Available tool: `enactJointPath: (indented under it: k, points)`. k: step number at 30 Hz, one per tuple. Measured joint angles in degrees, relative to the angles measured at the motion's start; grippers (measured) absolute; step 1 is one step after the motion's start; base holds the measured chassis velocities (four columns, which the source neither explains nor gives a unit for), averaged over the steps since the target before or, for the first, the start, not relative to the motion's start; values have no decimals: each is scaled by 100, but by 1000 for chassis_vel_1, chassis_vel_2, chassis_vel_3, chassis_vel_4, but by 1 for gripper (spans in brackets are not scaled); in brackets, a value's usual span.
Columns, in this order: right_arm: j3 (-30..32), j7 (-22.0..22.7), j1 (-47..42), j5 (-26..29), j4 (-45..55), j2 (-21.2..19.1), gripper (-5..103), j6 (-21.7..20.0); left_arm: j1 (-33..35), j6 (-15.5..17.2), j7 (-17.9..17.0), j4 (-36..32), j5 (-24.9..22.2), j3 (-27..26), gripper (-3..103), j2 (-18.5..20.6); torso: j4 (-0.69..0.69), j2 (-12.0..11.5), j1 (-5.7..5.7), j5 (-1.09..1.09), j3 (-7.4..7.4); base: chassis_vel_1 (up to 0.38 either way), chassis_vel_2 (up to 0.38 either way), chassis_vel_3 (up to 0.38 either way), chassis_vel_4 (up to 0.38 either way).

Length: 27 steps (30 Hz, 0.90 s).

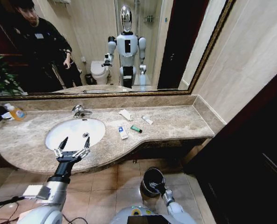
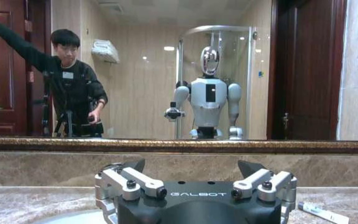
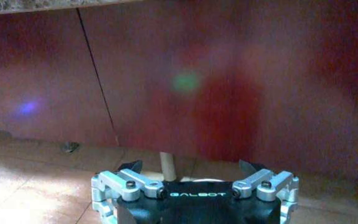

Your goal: Pick up the trash from the sink and place it in the trash bin.

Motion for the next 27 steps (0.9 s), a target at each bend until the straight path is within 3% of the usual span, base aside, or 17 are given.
enactJointPath:
  k: [12,17,25,27]
  points:
    - [-2,68,-223,-112,307,-154,100,-610,0,0,0,0,0,0,100,0,0,0,0,1,0,0,0,0,0]
    - [-3,62,-301,-112,441,-242,100,-637,0,0,0,0,0,0,100,0,0,0,0,1,0,0,0,0,0]
    - [-43,90,-804,506,1783,-597,100,-809,0,0,0,0,0,0,100,0,1,0,0,1,0,0,0,0,0]
    - [-105,218,-1197,818,2607,-800,100,-1096,0,0,0,0,0,0,100,0,0,0,0,2,0,0,0,0,0]
